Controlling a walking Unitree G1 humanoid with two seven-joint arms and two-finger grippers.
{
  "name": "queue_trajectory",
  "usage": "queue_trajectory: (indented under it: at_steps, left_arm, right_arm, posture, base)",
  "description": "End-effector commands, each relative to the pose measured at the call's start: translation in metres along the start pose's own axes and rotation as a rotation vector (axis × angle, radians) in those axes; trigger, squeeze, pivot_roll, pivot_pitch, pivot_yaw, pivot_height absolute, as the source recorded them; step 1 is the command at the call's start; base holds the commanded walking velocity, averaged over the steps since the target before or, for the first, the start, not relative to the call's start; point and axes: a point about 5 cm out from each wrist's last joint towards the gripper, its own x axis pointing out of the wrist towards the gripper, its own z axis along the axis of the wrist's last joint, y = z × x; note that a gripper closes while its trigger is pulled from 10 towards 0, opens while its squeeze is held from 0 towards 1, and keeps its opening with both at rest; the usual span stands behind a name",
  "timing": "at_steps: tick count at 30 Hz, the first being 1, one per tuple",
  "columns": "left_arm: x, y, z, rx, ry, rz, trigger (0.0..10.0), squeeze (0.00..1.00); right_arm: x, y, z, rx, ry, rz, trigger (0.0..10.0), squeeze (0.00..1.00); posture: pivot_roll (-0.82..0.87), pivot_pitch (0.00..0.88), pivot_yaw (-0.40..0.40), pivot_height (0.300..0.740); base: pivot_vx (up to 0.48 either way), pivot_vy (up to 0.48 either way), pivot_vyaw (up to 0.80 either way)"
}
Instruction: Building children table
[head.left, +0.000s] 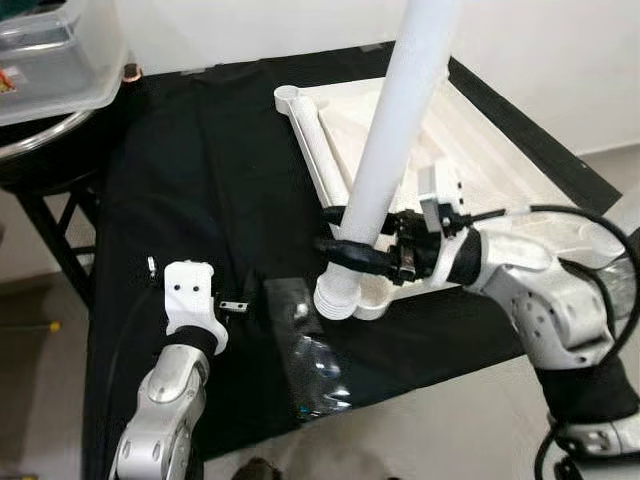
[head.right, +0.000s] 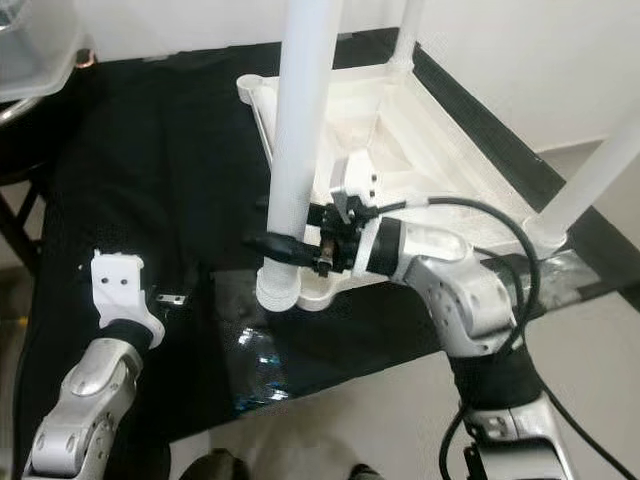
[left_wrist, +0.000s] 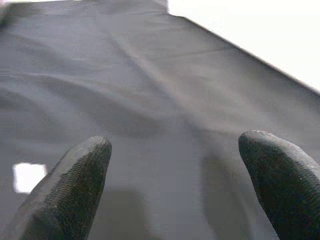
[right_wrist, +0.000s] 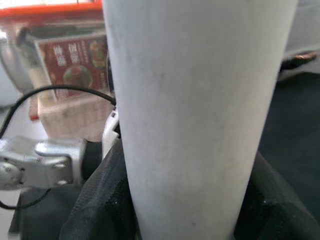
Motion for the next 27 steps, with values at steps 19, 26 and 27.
queue_trajectory:
  at_steps: [19,26,27]
  left_arm:
    - [-0.005,-0.009,-0.003,-0.009,-0.007,-0.072,10.0,0.00]
    - [-0.007,-0.010,-0.007,-0.054,0.002,-0.042,10.0,0.00]
    - [-0.007,-0.010,-0.007,-0.051,0.005,-0.040,10.0,0.00]
  right_arm:
    - [-0.017,-0.008,0.013,-0.060,0.009,-0.111,10.0,0.00]
    - [-0.019,-0.016,0.018,-0.097,0.023,-0.147,10.0,0.00]
    - [-0.019,-0.016,0.018,-0.102,0.025,-0.152,10.0,0.00]
  posture:
    - [0.05,0.236,-0.012,0.740]
    - [0.05,0.239,-0.016,0.740]
    - [0.05,0.236,-0.017,0.740]
  base:
    - [0.000,-0.214,0.00]
    - [0.000,-0.137,0.00]
    - [0.000,0.000,0.00]
